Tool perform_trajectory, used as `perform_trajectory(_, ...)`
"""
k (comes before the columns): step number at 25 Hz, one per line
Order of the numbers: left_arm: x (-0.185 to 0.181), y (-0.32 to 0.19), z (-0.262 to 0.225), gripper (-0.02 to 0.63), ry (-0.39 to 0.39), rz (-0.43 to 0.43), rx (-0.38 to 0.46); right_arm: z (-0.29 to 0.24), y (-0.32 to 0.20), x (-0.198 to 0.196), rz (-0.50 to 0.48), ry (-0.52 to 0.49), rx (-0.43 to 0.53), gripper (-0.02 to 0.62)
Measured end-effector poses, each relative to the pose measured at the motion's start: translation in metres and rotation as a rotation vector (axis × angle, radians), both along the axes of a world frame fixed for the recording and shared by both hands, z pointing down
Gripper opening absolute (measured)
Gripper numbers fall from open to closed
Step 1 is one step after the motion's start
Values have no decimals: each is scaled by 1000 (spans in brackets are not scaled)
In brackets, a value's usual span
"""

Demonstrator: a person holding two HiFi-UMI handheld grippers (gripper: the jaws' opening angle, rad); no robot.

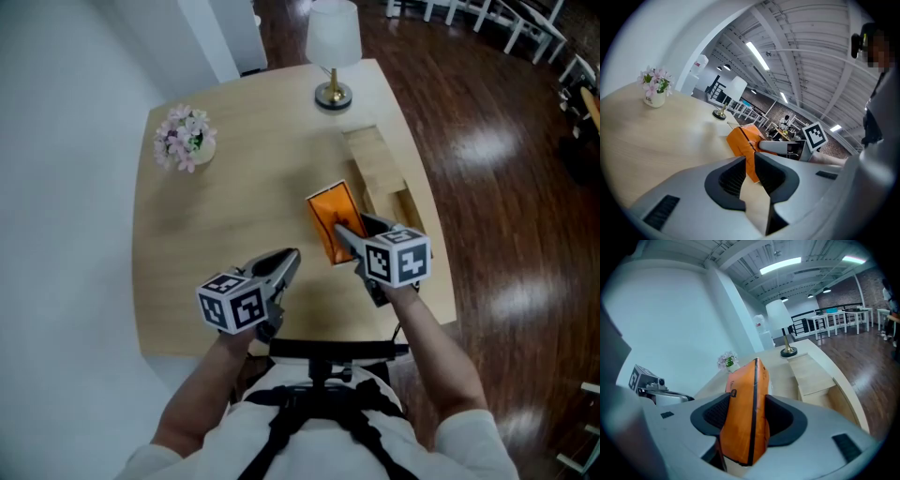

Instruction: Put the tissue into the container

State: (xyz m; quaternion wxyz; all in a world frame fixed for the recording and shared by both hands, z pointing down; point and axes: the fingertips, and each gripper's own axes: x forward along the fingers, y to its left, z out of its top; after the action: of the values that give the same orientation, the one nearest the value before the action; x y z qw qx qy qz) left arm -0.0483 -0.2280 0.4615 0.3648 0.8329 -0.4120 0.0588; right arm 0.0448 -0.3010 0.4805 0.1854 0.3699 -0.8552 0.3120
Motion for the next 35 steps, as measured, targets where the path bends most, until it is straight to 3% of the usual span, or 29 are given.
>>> perform_trajectory(16,61,-12,-9,42,-12,95,6,-3,-7,68,31,-17,-29,227)
perform_trajectory(35,103,-17,-2,42,-13,164,-15,19,-27,155,158,-8,-72,224)
